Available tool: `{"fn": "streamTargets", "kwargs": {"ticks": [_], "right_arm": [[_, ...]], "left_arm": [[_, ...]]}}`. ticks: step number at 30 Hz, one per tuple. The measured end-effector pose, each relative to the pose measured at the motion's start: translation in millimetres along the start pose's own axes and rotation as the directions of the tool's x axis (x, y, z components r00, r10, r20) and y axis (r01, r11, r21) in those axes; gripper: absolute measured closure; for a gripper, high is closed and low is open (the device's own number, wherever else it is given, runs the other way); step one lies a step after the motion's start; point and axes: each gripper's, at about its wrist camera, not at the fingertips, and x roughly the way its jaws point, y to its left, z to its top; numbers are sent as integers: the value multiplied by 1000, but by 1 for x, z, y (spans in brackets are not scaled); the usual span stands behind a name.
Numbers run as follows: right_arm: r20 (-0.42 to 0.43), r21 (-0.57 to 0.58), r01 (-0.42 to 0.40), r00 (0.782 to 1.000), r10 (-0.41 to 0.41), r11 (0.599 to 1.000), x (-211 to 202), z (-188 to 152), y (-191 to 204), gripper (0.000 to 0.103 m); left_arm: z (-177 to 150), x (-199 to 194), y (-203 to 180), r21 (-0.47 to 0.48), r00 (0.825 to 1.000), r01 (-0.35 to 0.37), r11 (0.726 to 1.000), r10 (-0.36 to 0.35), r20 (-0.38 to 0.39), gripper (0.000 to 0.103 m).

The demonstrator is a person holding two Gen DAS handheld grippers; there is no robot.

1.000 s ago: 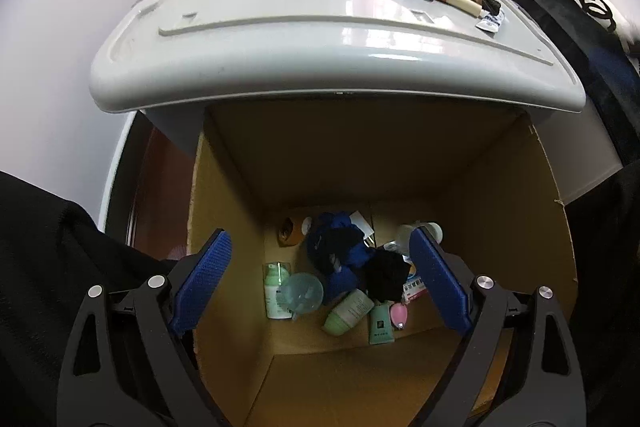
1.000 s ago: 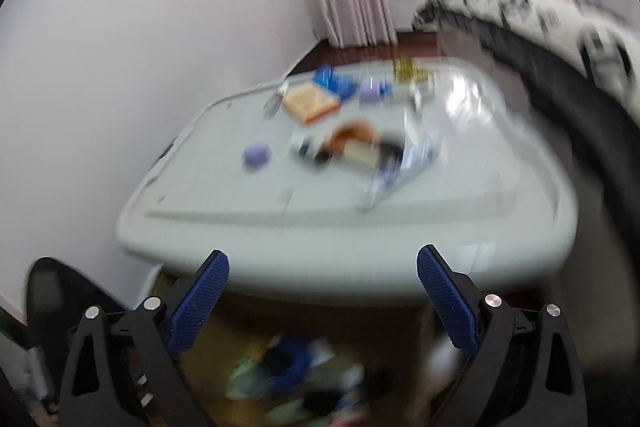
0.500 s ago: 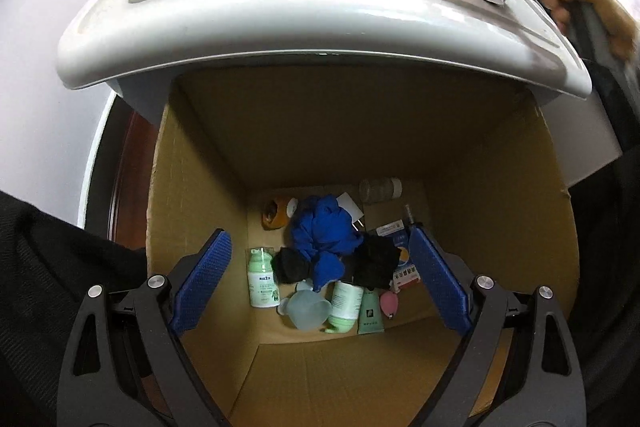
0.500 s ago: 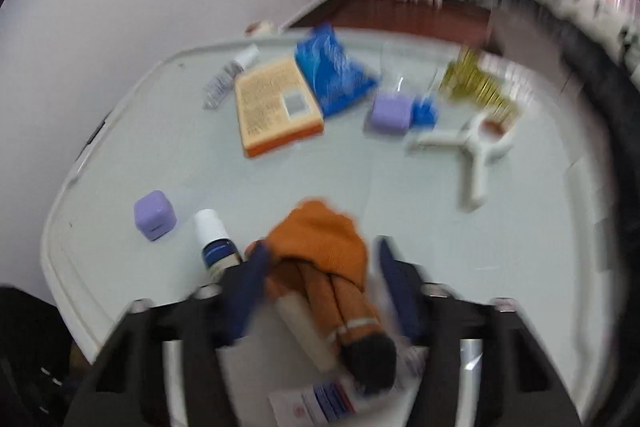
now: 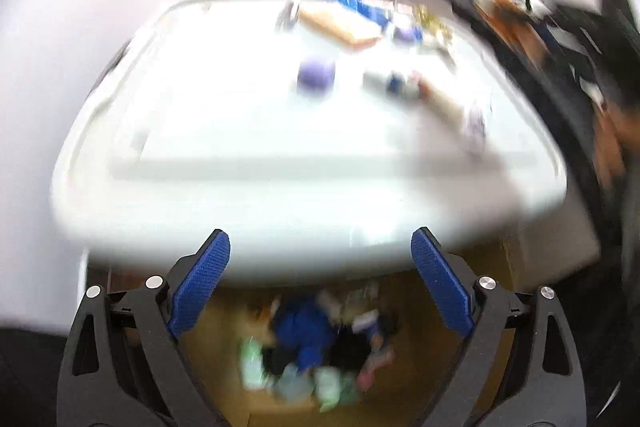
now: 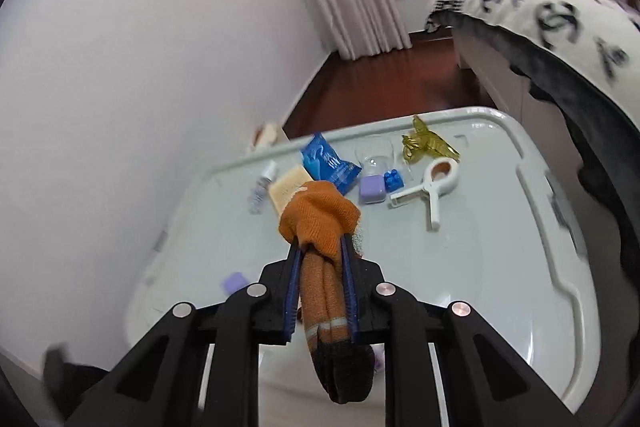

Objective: Collect trash
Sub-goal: 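Grasp the orange sock with the right tool while the left tool grasps the purple cube, then carry the orange sock and purple cube over the box and release both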

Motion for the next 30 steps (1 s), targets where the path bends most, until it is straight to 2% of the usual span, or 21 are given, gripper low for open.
{"fn": "streamTargets", "kwargs": {"ticks": [4,7,10,11,13,14,15,18,22,27,30], "right_arm": [[-7,82,-22,1000,22,996,-6,-13,-12,84],[-12,78,-16,1000,17,997,-4,-9,-16,84],[-6,90,-39,999,39,995,-5,-5,-18,83],[-5,94,-47,999,48,994,-6,-6,-17,83],[-7,98,-64,998,65,993,-7,-5,-16,83],[-10,100,-73,997,75,992,-6,-6,-14,82],[-15,99,-80,997,82,992,-4,-6,-12,82],[-25,91,-84,996,87,992,2,-6,-6,82],[-35,67,-70,997,72,995,7,-7,0,82],[-41,41,-52,998,54,998,10,-11,2,82],[-29,-16,-32,999,32,999,7,-17,10,82]], "left_arm": [[58,47,-2,15,999,-51,999,50,20,13],[83,81,0,-1,997,-79,997,79,4,13],[94,103,4,-9,994,-109,994,109,1,15],[94,108,6,-12,993,-120,993,120,-3,19],[97,111,-1,32,985,-172,985,171,24,45],[96,111,-3,48,981,-195,980,194,31,63],[96,109,-5,66,980,-198,978,196,41,69],[94,107,-4,70,983,-177,982,174,52,69],[85,88,8,22,991,-101,995,99,93,69],[70,31,9,1,987,-44,999,43,152,69],[51,-9,5,0,983,-44,999,44,179,69]]}}
